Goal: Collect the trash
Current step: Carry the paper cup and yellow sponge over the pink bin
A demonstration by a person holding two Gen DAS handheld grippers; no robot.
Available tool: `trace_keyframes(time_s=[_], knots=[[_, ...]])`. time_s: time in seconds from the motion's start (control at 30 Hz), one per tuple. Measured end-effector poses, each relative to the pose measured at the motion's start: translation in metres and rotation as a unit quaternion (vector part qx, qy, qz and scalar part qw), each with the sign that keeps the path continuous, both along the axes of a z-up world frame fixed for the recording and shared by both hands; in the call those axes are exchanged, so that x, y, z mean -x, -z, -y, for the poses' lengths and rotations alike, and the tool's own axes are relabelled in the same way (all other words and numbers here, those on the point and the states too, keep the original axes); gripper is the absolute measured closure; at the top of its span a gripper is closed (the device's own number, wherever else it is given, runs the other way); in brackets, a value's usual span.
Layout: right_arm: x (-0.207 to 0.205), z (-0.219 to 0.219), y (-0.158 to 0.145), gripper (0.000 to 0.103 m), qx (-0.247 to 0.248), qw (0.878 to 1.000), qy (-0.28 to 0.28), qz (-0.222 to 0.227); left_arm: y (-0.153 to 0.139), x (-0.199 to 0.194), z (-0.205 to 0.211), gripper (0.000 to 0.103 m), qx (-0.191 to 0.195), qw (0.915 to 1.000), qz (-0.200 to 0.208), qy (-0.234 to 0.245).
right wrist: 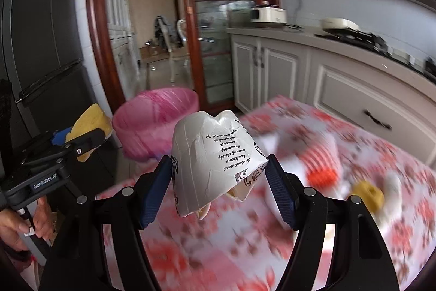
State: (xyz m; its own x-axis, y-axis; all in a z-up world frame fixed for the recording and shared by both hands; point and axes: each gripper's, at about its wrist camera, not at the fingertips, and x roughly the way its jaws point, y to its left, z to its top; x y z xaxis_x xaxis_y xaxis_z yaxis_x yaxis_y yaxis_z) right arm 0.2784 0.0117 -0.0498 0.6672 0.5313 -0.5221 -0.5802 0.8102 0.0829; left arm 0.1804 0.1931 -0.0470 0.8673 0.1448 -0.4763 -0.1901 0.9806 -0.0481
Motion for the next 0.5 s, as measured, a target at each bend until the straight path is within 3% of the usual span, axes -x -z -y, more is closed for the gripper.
trace_keyframes(time_s=[0.5], knots=[[-0.119,-0.129,-0.002,0.036,-0.019,0.993,-0.113,-0.030,-0.006,-0.077,-0.112,0.050,-0.003,0.9967,-0.007,-0.081]])
